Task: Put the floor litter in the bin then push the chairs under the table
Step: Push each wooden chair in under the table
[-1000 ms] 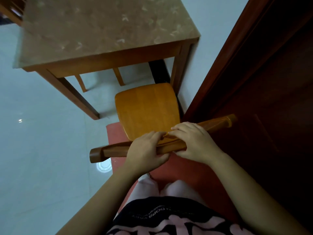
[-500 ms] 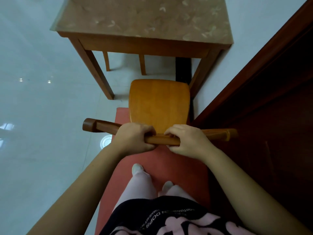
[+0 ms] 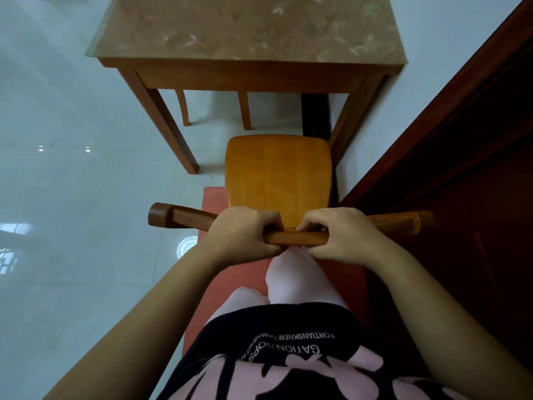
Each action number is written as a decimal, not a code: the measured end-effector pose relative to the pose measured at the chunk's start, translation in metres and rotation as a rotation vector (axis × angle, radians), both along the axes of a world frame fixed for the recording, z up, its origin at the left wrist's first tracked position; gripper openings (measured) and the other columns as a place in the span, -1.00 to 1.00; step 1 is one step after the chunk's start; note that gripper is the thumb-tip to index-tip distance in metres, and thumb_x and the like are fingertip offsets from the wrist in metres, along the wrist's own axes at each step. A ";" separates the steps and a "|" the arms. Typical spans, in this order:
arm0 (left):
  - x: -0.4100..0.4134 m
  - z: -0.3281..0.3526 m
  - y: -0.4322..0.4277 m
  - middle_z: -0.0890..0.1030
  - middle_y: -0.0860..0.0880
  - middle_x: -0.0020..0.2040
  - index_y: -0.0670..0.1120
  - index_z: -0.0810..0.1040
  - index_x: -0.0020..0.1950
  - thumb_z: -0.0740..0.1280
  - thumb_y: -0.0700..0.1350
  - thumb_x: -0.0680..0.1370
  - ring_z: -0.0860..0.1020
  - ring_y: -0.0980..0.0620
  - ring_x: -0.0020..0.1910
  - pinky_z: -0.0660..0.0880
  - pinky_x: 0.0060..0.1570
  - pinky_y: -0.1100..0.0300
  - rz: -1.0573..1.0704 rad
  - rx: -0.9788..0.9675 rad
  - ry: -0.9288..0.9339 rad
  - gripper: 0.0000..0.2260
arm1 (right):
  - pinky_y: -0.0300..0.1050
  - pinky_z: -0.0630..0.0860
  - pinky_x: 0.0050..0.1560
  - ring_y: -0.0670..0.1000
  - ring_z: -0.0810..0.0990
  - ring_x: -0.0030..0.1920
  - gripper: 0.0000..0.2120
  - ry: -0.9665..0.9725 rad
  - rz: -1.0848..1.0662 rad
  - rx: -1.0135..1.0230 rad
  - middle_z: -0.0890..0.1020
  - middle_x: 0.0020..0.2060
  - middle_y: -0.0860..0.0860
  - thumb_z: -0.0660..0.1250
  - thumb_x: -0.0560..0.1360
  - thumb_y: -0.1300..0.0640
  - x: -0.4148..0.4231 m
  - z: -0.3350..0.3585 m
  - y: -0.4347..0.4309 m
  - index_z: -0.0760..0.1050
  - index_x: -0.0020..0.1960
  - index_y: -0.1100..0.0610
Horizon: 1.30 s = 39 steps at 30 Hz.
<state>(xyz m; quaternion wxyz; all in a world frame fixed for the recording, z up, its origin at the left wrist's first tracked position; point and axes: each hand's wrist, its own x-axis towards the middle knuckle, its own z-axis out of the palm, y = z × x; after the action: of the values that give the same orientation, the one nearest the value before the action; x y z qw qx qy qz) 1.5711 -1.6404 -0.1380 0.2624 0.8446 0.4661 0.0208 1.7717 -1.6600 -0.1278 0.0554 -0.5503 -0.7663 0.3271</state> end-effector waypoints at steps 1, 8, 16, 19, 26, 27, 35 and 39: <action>0.000 0.001 0.000 0.58 0.06 -0.33 0.06 0.56 -0.11 0.37 0.10 0.41 0.47 0.12 -0.41 0.39 -0.41 0.22 -0.005 -0.014 -0.008 -0.84 | -0.04 0.51 -0.12 -0.12 0.54 -0.16 -0.81 0.003 -0.001 -0.012 0.62 -0.20 -0.15 0.41 0.31 0.04 0.000 0.001 0.000 0.55 -0.09 -0.10; 0.002 0.005 0.006 0.62 0.04 -0.26 0.07 0.50 -0.14 0.40 0.03 0.38 0.52 0.12 -0.33 0.39 -0.38 0.24 -0.046 -0.117 -0.039 -0.87 | -0.13 0.49 -0.21 -0.18 0.51 -0.22 -0.80 0.015 -0.022 -0.060 0.59 -0.29 -0.19 0.40 0.25 0.03 0.000 0.002 0.004 0.54 -0.14 -0.12; -0.008 0.010 0.026 0.66 0.04 -0.27 0.01 0.62 -0.17 0.49 -0.19 0.31 0.60 0.12 -0.34 0.59 -0.27 0.17 0.085 -0.317 -0.187 -0.83 | -0.13 0.44 -0.32 -0.16 0.48 -0.29 -0.84 0.034 -0.050 -0.070 0.57 -0.35 -0.14 0.42 0.21 0.02 -0.015 0.002 0.020 0.55 -0.22 -0.12; -0.007 0.010 0.030 0.66 0.01 -0.25 -0.02 0.64 -0.13 0.48 -0.21 0.32 0.61 0.08 -0.33 0.60 -0.28 0.14 0.082 -0.306 -0.198 -0.83 | -0.10 0.45 -0.32 -0.16 0.48 -0.30 -0.84 0.012 -0.082 -0.090 0.58 -0.34 -0.12 0.42 0.20 0.04 -0.016 0.002 0.027 0.54 -0.23 -0.13; 0.002 0.010 0.064 0.67 -0.03 -0.26 -0.04 0.65 -0.12 0.46 -0.19 0.32 0.62 0.00 -0.31 0.58 -0.27 -0.01 0.078 -0.280 -0.196 -0.84 | -0.29 0.25 -0.44 -0.37 0.44 -0.35 -0.82 -0.007 -0.127 -0.136 0.50 -0.44 -0.19 0.41 0.21 0.09 -0.009 0.005 0.058 0.53 -0.26 -0.17; 0.002 0.010 0.070 0.67 -0.02 -0.25 -0.04 0.66 -0.11 0.46 -0.18 0.32 0.62 0.01 -0.30 0.59 -0.26 -0.01 0.075 -0.271 -0.193 -0.83 | -0.29 0.25 -0.43 -0.36 0.44 -0.35 -0.82 -0.008 -0.123 -0.136 0.51 -0.43 -0.19 0.41 0.21 0.09 -0.009 0.007 0.065 0.52 -0.27 -0.18; 0.004 0.021 0.148 0.66 0.04 -0.25 0.00 0.65 -0.12 0.48 -0.12 0.33 0.61 0.09 -0.33 0.61 -0.25 0.02 0.100 -0.239 -0.197 -0.85 | -0.25 0.30 -0.38 -0.16 0.48 -0.29 -0.81 -0.046 -0.093 -0.090 0.53 -0.28 -0.19 0.43 0.27 0.07 -0.009 0.017 0.144 0.51 -0.19 -0.16; 0.009 0.019 0.180 0.65 0.04 -0.24 0.01 0.64 -0.13 0.47 -0.12 0.32 0.61 0.07 -0.31 0.60 -0.24 -0.02 0.093 -0.251 -0.205 -0.85 | -0.24 0.32 -0.39 -0.17 0.49 -0.32 -0.82 -0.075 -0.107 -0.092 0.55 -0.29 -0.17 0.43 0.26 0.06 -0.005 0.018 0.175 0.52 -0.20 -0.16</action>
<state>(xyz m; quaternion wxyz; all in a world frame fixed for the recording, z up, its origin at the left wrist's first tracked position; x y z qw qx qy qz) 1.5800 -1.4604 -0.1188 0.4109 0.7760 0.4747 0.0605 1.7666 -1.4850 -0.1096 0.0189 -0.6041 -0.7216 0.3376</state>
